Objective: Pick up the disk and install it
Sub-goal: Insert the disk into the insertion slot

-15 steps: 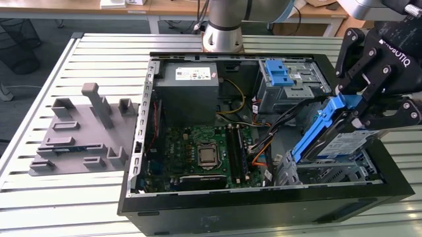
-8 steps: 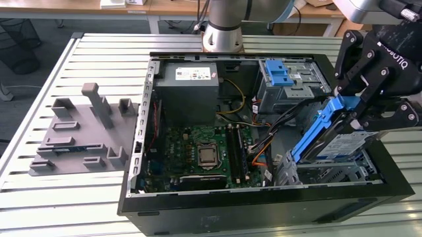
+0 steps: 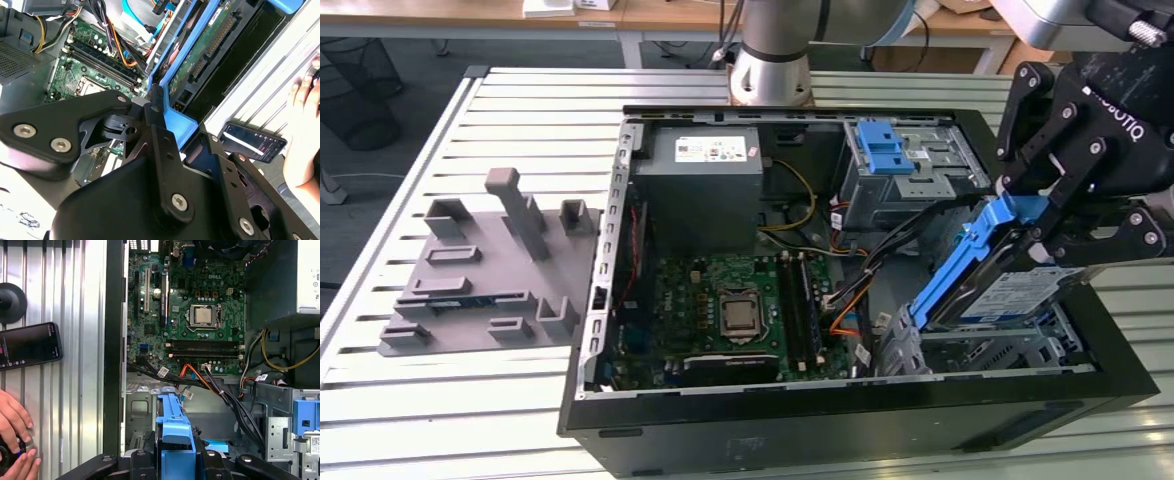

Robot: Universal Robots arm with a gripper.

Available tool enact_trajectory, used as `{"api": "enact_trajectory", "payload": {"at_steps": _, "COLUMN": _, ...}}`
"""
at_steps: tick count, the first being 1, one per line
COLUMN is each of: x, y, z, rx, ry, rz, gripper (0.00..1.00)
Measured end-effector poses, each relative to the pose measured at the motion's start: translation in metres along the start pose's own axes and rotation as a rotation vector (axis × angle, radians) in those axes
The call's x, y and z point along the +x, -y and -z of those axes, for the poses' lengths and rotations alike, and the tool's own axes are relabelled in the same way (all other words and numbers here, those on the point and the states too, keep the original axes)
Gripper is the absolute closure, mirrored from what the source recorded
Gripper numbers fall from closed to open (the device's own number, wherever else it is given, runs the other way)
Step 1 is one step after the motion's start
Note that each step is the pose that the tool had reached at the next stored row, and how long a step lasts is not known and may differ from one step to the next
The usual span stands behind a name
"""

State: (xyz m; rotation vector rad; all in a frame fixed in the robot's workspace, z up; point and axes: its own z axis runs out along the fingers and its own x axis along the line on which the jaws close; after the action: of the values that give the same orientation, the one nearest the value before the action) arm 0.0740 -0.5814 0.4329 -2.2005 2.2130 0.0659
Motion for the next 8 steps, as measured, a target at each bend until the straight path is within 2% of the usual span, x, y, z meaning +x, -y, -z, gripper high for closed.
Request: {"api": "enact_trajectory", "payload": {"at_steps": 8, "x": 0.0000, "y": 0.0000, "z": -0.0001, "rx": 0.0000, "ry": -0.0002, "rz": 0.000, "gripper": 0.62}}
